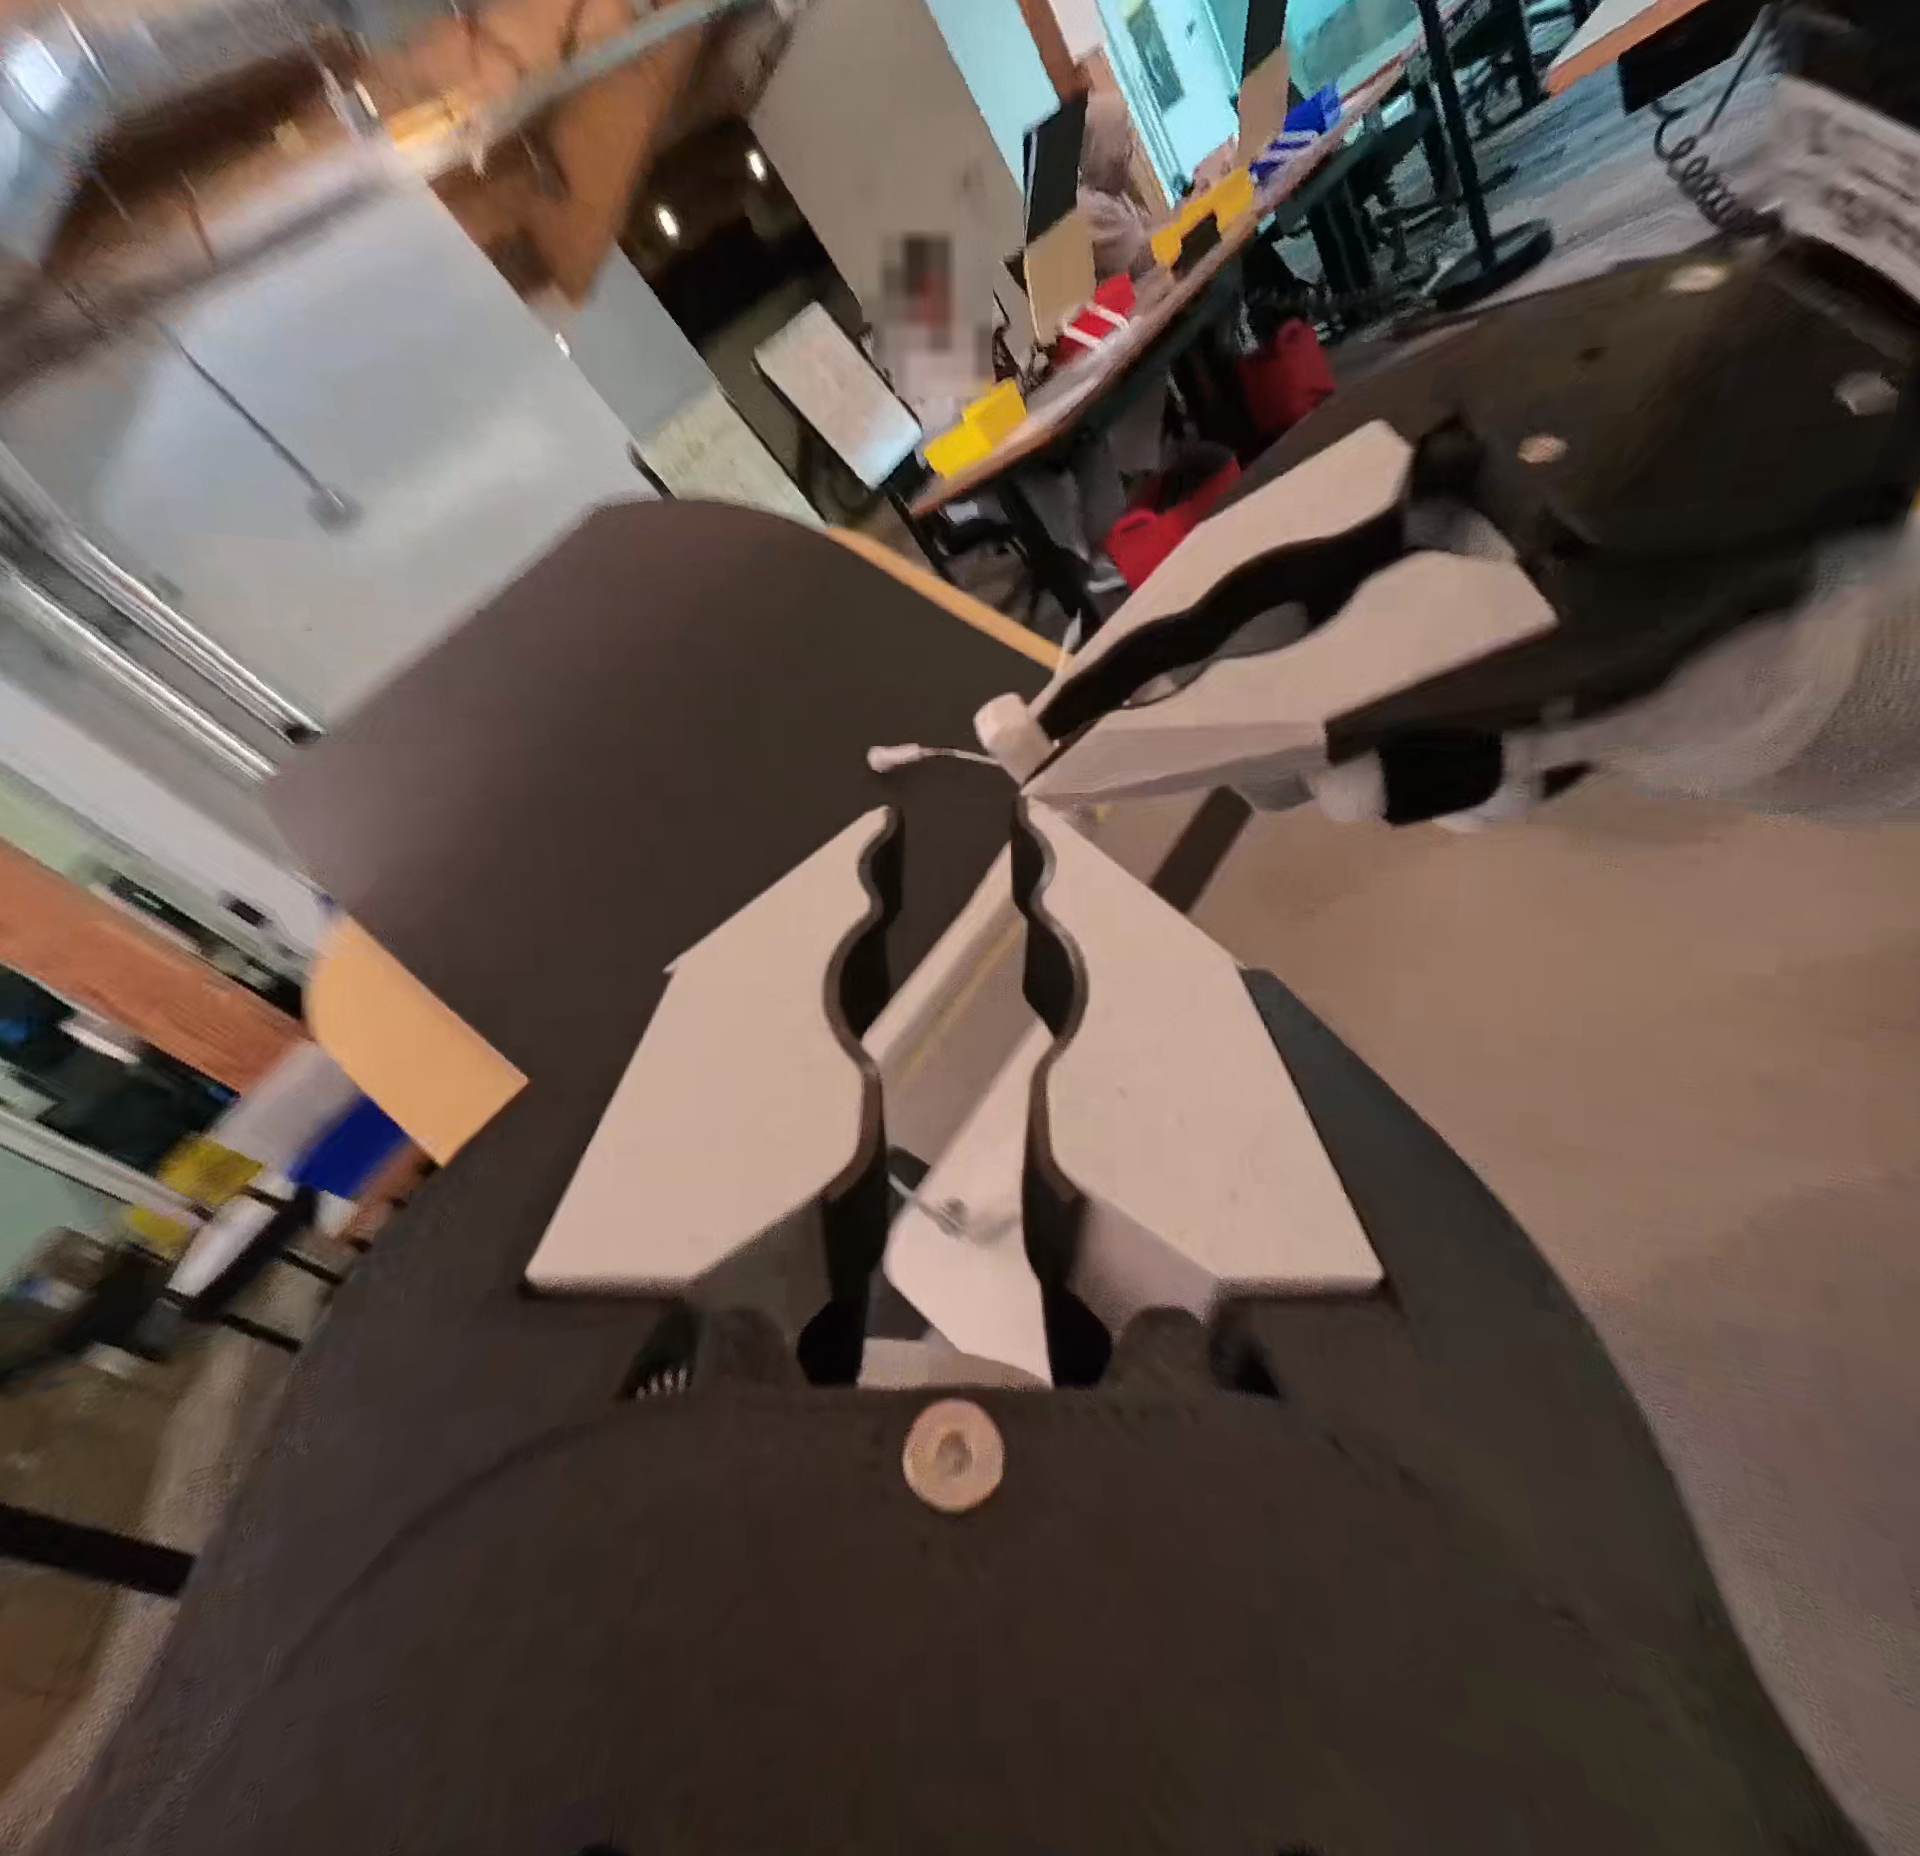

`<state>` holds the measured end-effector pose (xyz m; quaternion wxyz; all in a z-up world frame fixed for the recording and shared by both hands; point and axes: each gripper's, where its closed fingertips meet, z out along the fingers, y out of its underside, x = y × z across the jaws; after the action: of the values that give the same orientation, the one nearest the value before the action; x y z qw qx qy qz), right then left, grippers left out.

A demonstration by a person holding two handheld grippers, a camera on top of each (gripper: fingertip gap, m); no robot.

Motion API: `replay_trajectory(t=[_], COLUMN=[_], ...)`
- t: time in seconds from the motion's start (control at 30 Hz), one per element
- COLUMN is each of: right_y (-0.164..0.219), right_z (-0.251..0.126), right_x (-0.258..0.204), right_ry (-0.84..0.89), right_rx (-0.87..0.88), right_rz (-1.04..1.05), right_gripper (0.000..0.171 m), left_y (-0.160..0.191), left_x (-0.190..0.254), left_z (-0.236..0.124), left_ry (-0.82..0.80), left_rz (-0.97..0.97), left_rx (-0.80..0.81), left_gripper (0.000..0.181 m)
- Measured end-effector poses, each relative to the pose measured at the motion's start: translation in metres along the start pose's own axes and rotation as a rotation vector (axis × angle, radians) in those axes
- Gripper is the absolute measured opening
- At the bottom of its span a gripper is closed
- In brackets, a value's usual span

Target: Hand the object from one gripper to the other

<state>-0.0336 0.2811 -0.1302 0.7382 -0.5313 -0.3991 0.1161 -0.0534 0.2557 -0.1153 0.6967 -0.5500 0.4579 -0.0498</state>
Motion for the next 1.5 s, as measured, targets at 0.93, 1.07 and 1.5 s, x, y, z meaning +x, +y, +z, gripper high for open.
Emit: replay_trajectory(t=[0.93, 1.07, 1.5], right_y=[-0.036, -0.035, -0.033], right_z=[-0.010, -0.009, -0.017], right_x=[-0.003, -0.003, 0.010], right_ry=[-0.435, -0.432, -0.053], right_rx=[0.388, 0.392, 0.130], right_rz=[1.106, 1.112, 0.110], right_gripper=[0.011, 0.010, 0.039], left_y=[-0.009, -0.008, 0.032], left_x=[0.018, 0.017, 0.012], left_z=[0.018, 0.017, 0.011], left_ry=[-0.297, -0.290, 0.056], left_rz=[0.224, 0.214, -0.067], left_rx=[0.124, 0.123, -0.192], left_gripper=[0.012, 0.011, 0.011])
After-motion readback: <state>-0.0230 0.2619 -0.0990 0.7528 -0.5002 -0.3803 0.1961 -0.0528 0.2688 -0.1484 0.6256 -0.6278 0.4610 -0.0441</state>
